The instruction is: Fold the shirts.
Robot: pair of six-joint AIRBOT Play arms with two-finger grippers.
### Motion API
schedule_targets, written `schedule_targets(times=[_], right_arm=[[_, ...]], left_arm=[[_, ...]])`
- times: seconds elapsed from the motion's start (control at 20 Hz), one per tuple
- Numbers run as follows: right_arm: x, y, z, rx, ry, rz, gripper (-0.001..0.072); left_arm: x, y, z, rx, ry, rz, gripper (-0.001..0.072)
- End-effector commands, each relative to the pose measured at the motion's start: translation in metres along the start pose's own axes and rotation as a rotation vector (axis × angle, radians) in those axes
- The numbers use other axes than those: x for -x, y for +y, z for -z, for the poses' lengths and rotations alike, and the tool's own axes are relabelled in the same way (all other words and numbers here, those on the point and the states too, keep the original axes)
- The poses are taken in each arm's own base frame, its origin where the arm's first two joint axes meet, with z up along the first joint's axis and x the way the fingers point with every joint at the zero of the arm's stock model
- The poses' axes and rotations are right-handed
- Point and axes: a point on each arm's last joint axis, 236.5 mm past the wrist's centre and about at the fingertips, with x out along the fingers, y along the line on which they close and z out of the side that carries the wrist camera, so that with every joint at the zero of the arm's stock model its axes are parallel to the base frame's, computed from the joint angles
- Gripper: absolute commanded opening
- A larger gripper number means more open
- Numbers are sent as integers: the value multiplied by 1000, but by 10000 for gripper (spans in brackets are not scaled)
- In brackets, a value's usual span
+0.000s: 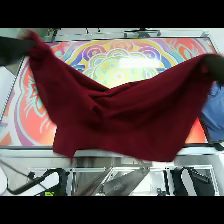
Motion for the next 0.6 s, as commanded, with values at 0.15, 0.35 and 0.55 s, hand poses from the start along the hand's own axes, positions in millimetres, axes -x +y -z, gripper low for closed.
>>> schedule_targets(times=[0.15,0.35,0.55], right_arm=[[-88,-177,157,-240,218,206,19],[-132,-256,220,-292,263,305,20],[-170,-294,202,-328,172,288,27]], left_arm=[[-67,260,126,430,294,-322,29],[-69,369,162,580,162,-294,21],[-56,408,106,544,-82,-211,14]])
